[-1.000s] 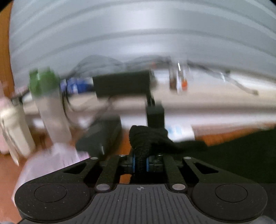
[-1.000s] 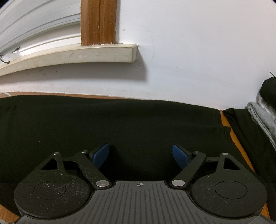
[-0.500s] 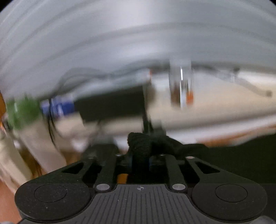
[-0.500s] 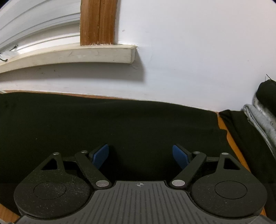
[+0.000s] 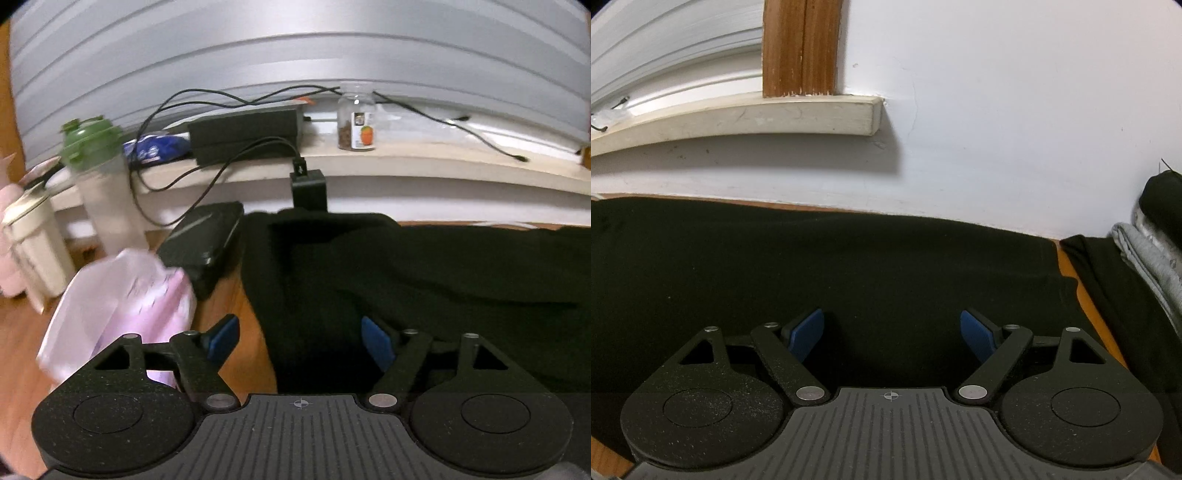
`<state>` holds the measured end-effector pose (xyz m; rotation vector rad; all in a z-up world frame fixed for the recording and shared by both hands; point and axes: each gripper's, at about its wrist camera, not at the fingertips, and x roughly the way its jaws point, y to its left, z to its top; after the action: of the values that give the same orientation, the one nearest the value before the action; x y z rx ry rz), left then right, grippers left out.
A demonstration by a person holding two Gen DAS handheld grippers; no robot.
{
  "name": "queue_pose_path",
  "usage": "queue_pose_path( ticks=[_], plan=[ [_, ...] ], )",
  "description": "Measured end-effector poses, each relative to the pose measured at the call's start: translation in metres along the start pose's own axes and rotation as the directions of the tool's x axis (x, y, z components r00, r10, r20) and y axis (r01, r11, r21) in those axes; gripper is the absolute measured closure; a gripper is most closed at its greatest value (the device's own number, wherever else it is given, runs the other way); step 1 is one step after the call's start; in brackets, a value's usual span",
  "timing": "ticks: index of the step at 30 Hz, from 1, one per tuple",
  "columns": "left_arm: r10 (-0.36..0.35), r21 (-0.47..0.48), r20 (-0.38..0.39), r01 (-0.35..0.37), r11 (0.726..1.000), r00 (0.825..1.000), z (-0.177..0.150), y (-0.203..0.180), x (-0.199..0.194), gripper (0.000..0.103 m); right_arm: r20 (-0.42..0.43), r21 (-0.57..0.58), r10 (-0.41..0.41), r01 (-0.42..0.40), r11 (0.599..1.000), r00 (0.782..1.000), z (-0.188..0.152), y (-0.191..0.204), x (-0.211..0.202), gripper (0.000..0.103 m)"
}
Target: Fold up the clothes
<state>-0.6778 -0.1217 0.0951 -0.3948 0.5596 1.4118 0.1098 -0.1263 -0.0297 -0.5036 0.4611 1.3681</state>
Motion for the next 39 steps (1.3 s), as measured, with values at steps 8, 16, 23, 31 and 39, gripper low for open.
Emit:
queue_pose_path(
  ticks=[8,16,23,31,39],
  plan=[
    [-0.001,-0.072,-0.029,-0.001,0.997,1.0,-0.061,0.01,-0.061,0.026,-0.004,0.007,0.01,-0.01,1.0,1.0,0.001,-0.001,0.0,0.022],
    [0.02,-0.119,-0.051,-0.026,0.993,0.999,-0.084,0.009,-0.066,0.069,-0.005,0.011,0.013,-0.013,1.0,1.0,0.0,-0.001,0.002,0.022],
    [0.083,-0.198,0.008,-0.079,0.977,0.997,-0.085,0.043,-0.141,0.068,-0.003,0.007,0.005,-0.005,1.0,1.0,-0.002,0.001,0.0,0.022],
    [0.135,-0.169,-0.038,-0.14,0.976,0.99,-0.084,0.045,-0.129,0.036,-0.002,0.003,0.001,-0.001,1.0,1.0,-0.002,0.003,-0.001,0.022],
    [-0.013,-0.076,0.017,0.014,0.997,1.0,-0.036,-0.015,-0.057,0.037,-0.004,0.007,0.004,-0.004,1.0,1.0,-0.003,0.001,0.0,0.022]
  ],
)
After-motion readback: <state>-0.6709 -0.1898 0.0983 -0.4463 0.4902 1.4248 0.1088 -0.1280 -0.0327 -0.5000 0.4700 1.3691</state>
